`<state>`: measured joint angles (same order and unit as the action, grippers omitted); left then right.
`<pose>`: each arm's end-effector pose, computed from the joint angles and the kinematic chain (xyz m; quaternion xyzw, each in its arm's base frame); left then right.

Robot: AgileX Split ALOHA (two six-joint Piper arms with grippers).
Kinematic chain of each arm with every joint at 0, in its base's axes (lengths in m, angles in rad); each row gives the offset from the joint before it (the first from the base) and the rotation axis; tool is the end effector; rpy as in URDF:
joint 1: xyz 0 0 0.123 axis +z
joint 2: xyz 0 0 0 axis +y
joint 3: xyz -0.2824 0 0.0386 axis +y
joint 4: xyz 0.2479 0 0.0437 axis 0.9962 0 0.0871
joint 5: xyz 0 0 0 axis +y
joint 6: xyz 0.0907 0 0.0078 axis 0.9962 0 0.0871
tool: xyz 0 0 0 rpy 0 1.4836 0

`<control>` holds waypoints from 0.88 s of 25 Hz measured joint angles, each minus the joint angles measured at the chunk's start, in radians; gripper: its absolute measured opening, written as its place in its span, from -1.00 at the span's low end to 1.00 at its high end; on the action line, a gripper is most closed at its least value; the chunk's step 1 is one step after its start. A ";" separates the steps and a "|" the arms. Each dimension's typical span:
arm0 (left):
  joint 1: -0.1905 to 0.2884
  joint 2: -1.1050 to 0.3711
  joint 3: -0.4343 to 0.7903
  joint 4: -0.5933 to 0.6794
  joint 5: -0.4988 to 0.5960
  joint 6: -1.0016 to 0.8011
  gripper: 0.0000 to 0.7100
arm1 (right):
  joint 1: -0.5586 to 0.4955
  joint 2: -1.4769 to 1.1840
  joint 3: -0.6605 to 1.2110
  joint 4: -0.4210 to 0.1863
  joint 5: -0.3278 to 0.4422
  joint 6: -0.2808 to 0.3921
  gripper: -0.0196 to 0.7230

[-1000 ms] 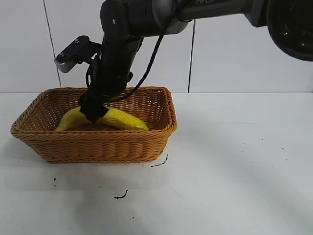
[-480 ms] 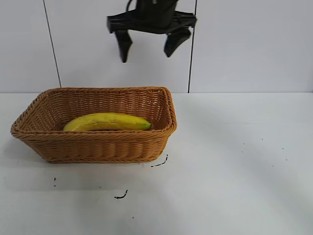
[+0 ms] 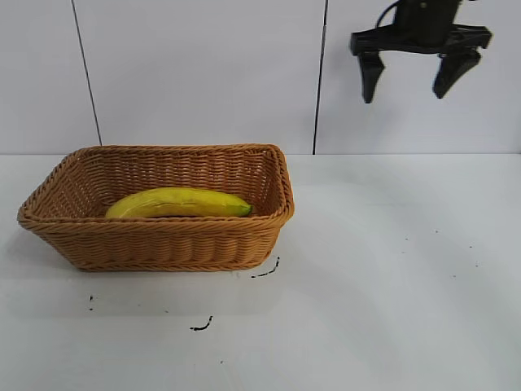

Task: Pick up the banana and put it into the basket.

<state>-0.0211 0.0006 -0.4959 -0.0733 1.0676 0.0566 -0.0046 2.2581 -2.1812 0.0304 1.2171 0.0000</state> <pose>-0.0048 -0.0057 0.2757 0.0347 0.8550 -0.0274 0.5168 0.4918 0.0003 0.2562 0.0049 0.9834 0.0146 0.1810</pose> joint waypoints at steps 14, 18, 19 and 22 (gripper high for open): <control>0.000 0.000 0.000 0.001 0.000 0.000 0.94 | 0.000 -0.116 0.179 0.061 -0.003 -0.074 0.92; 0.000 0.000 0.000 0.001 0.000 0.000 0.94 | 0.000 -0.227 0.392 0.071 -0.003 -0.074 0.92; 0.000 0.000 0.000 0.001 0.000 0.000 0.94 | 0.000 -0.265 0.445 0.077 -0.003 -0.074 0.92; 0.000 0.000 0.000 0.001 0.000 0.000 0.94 | 0.000 -0.389 0.633 0.087 -0.002 -0.074 0.92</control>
<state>-0.0211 0.0006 -0.4959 -0.0724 1.0676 0.0566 -0.0046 1.8694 -1.5483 0.1171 1.2146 -0.0742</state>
